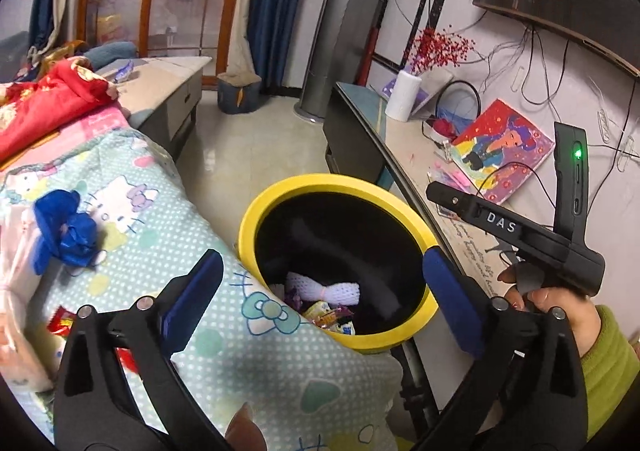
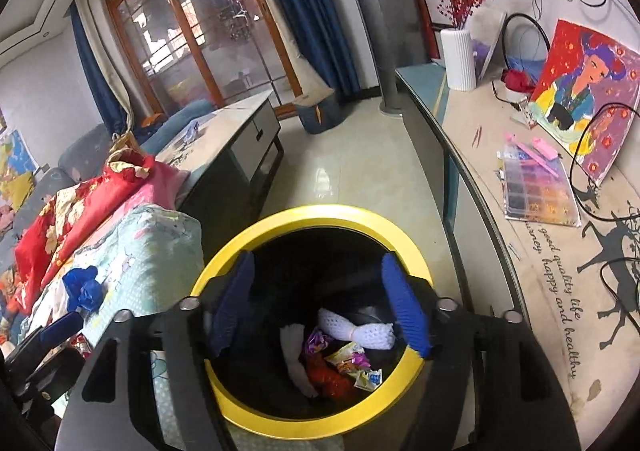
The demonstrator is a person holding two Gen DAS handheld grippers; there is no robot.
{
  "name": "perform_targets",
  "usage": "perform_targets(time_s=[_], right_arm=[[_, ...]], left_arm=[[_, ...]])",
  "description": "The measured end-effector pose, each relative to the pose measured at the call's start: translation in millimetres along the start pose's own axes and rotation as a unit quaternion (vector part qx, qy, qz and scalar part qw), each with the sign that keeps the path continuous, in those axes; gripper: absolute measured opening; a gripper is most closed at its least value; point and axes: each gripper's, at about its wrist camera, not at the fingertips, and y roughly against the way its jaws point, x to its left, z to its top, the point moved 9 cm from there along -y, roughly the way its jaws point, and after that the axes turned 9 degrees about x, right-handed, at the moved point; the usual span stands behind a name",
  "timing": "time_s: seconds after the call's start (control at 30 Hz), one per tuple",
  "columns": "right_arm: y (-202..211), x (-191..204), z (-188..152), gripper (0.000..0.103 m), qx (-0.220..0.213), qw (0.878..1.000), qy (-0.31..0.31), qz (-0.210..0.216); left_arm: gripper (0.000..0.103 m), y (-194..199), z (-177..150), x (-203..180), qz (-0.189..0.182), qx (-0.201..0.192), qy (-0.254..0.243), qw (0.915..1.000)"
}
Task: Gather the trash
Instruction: 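Move both tools back over the remaining trash on the bed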
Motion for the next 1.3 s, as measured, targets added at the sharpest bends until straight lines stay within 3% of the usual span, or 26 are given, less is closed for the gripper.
perform_targets(time_s=[0.47, 1.3], right_arm=[[10.9, 32.2, -2.9, 0.072, -0.011, 0.999, 0.03, 0.015], [42.4, 143.1, -19.7, 0.074, -0.034, 0.988, 0.129, 0.071]], left_arm=[[0.092, 42.2, 3.3, 24.0, 0.038, -0.054, 0.009, 0.9978], [0.092, 117.7, -5.4, 98.7, 0.095, -0.131, 0.07, 0.9842]])
